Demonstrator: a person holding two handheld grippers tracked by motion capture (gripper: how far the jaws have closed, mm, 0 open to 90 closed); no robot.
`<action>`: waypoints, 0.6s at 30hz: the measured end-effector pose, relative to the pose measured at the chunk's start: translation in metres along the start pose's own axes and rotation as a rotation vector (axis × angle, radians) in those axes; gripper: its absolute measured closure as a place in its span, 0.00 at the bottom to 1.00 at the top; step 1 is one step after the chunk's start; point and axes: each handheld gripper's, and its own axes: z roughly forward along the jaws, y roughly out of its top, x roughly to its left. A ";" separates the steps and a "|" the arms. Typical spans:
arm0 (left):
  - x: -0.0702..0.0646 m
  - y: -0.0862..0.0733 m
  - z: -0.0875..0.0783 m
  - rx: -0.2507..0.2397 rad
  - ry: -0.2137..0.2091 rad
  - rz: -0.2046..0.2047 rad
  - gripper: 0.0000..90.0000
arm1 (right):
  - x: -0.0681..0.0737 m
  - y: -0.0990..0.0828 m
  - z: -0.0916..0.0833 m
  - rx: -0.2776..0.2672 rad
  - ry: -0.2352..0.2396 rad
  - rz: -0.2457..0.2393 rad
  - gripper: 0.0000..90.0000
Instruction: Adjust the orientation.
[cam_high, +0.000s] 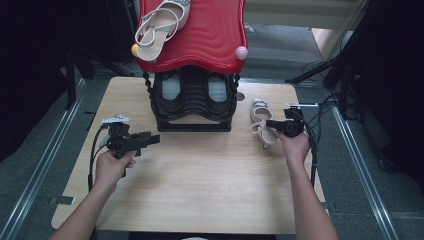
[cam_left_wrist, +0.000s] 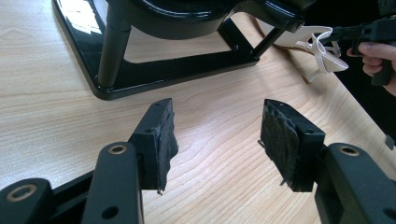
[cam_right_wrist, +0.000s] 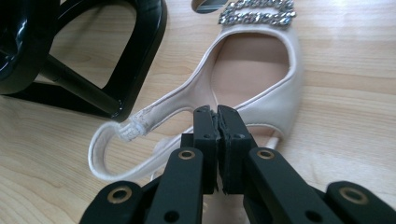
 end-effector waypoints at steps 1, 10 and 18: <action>0.000 0.000 0.000 0.000 0.001 0.000 0.50 | 0.000 0.000 -0.001 -0.006 -0.004 -0.002 0.98; 0.000 0.000 0.001 0.004 0.001 0.005 0.50 | 0.001 0.006 -0.015 -0.039 -0.007 -0.002 0.95; 0.000 0.000 0.002 0.004 0.002 -0.002 0.50 | 0.005 0.014 -0.013 -0.033 -0.031 -0.037 0.89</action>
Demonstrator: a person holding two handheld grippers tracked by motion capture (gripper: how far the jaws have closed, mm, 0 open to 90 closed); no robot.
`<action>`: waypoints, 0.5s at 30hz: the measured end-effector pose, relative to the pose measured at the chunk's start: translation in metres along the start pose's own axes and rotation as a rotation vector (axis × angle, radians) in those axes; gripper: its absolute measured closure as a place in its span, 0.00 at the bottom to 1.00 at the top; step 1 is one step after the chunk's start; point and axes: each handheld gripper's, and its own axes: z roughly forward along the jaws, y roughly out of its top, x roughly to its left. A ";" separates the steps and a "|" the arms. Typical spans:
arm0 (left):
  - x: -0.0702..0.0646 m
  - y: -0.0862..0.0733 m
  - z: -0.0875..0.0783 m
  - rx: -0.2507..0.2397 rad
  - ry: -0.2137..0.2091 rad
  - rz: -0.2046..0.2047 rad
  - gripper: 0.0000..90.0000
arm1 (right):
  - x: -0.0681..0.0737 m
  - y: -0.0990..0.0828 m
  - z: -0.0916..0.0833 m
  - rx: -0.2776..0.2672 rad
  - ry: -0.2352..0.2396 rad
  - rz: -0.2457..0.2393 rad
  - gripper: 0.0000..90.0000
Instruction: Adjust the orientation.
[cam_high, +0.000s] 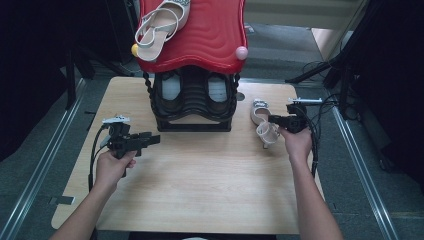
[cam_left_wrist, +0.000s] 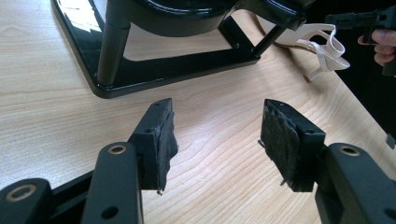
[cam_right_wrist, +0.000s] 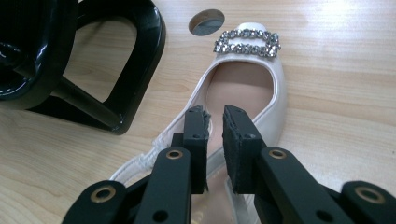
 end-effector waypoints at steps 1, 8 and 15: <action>0.000 0.000 0.000 0.000 -0.001 -0.001 0.50 | 0.000 0.002 0.000 -0.001 0.001 0.001 0.88; 0.000 0.000 0.000 0.005 -0.004 0.002 0.50 | 0.006 0.017 0.000 -0.032 0.006 0.002 0.77; 0.000 0.000 0.000 0.005 -0.005 0.001 0.50 | 0.012 0.014 0.020 0.006 0.015 0.013 0.73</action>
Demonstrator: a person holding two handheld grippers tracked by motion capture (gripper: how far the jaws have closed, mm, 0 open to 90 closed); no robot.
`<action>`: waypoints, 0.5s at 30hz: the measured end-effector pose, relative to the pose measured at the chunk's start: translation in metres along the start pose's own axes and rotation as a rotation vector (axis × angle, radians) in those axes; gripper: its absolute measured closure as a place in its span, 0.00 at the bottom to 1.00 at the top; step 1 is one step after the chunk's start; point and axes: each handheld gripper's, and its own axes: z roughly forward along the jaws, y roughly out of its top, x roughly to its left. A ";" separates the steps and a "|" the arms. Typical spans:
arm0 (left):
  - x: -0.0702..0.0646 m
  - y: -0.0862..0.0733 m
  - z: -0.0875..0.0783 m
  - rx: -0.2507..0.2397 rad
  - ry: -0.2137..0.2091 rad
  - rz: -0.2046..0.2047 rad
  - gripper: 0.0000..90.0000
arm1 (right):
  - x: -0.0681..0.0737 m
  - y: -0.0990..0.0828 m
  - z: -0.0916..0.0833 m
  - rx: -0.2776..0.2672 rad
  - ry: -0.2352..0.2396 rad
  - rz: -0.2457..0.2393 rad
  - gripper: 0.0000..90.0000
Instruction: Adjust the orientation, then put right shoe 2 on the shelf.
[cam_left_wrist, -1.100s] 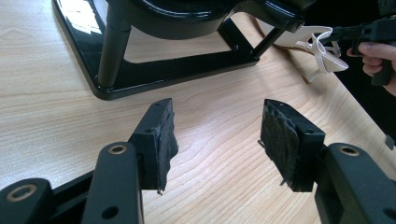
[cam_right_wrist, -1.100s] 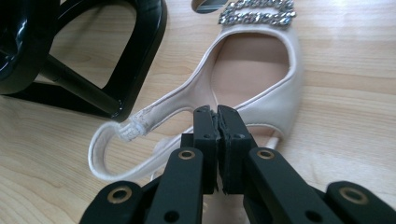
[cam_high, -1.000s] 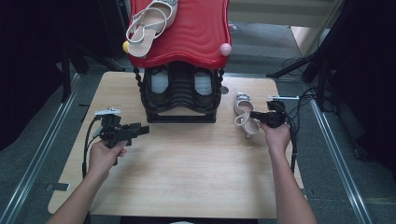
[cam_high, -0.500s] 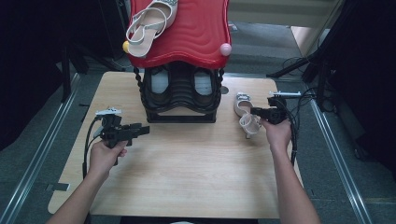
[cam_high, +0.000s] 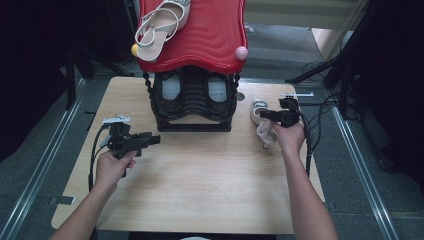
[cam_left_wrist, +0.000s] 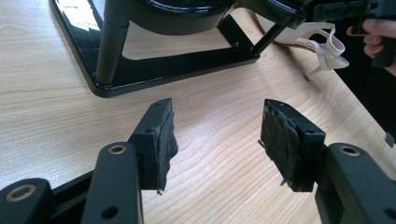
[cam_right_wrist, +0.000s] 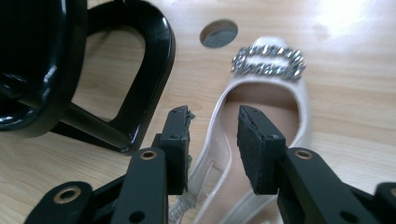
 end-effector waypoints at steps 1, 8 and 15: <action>0.000 0.000 0.000 0.000 0.000 0.000 0.50 | 0.000 -0.002 0.003 0.002 0.005 0.009 0.73; 0.000 0.000 -0.001 -0.002 0.001 0.001 0.50 | -0.002 -0.009 0.014 -0.003 -0.004 0.007 0.73; -0.001 0.000 0.000 0.000 -0.001 -0.002 0.50 | 0.002 -0.012 0.019 0.017 -0.019 0.005 0.73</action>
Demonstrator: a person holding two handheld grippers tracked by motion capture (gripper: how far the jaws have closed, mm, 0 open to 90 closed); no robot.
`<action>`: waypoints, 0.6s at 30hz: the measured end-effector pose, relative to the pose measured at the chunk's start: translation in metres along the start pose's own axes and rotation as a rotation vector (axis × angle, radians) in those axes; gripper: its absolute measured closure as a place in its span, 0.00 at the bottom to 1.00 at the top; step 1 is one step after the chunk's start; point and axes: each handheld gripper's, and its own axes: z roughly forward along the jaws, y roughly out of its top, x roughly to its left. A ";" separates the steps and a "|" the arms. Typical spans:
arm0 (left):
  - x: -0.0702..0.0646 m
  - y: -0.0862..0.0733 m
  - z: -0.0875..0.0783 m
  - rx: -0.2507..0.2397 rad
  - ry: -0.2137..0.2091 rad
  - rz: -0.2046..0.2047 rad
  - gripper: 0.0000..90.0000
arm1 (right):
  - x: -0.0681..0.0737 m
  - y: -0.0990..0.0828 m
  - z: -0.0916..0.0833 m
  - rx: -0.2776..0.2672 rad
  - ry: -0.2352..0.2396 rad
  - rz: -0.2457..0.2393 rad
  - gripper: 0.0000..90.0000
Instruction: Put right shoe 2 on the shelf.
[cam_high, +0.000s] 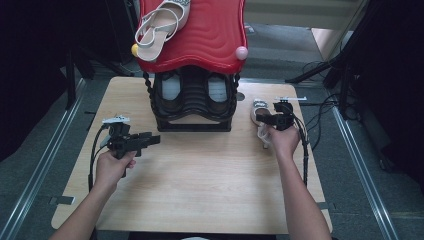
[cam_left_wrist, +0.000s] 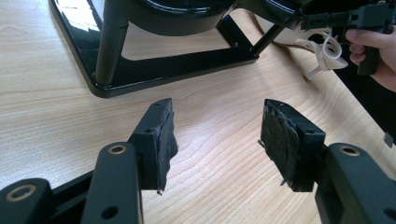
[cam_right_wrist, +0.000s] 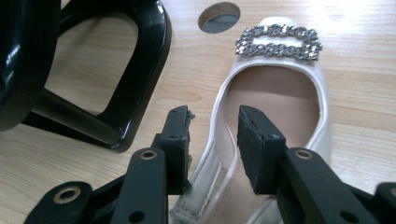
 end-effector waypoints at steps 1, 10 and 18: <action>0.000 0.000 0.000 0.001 -0.001 0.000 0.50 | 0.002 0.000 0.002 0.014 -0.012 -0.006 0.73; 0.000 0.000 0.000 0.000 -0.001 0.002 0.50 | 0.004 -0.005 0.009 0.015 -0.047 -0.022 0.83; 0.001 0.000 -0.001 -0.004 0.000 0.004 0.50 | -0.001 -0.004 0.011 0.033 -0.028 0.001 0.97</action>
